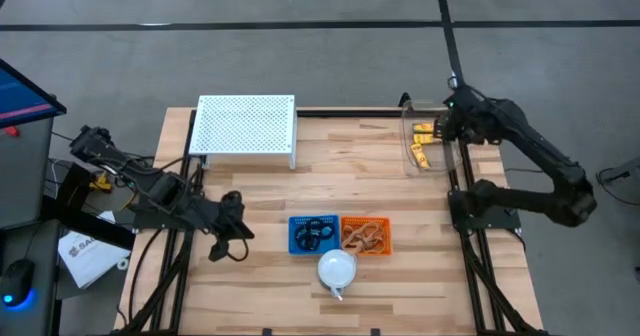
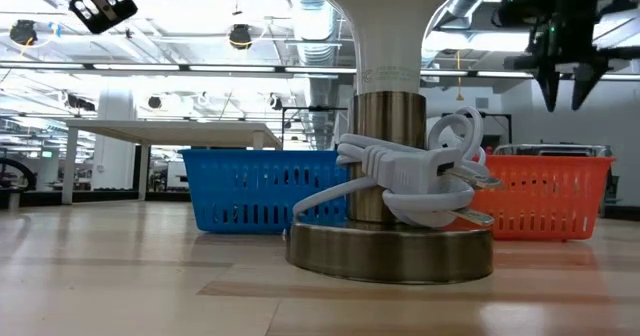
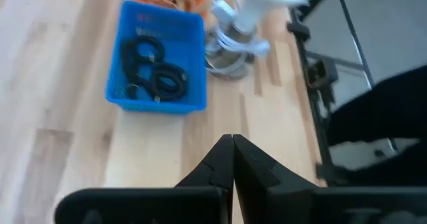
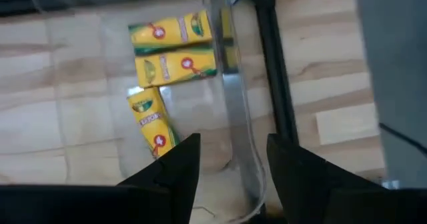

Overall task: Pick & Place Office Desk Supplies
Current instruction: Put the transparent bin filled with crayon boxes on the shelf

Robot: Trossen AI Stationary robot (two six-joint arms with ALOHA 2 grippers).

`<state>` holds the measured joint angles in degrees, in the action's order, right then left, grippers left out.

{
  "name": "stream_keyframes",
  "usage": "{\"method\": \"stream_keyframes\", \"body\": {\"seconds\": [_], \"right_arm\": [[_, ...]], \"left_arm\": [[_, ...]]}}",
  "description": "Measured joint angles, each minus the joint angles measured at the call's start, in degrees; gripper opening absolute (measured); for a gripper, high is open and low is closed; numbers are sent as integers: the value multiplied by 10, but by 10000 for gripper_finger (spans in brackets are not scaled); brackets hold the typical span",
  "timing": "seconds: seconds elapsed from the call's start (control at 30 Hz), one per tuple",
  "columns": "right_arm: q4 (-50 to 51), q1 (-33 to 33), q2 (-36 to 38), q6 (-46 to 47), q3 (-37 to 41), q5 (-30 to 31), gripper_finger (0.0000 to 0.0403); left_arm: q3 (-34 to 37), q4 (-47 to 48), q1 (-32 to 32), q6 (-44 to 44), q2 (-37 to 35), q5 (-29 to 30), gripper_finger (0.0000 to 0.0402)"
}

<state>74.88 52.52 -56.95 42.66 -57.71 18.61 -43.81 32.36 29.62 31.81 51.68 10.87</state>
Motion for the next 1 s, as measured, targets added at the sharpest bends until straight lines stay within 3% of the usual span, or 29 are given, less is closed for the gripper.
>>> {"method": "stream_keyframes", "body": {"seconds": [0.1,0.2,0.47,0.77,1.0], "right_arm": [[-35,47,-1,-22,33,-59,168],[-54,52,-1,-12,66,-116,165],[-109,-29,6,50,101,-141,166],[-143,-152,-43,-88,101,-165,169],[-193,-185,-100,-90,100,-179,170]], "left_arm": [[0,-21,-7,3,0,21,0],[0,-38,-8,4,0,34,0],[0,-59,-8,18,0,68,0],[0,-58,-8,16,0,72,0],[0,-63,-8,29,0,72,0]]}}
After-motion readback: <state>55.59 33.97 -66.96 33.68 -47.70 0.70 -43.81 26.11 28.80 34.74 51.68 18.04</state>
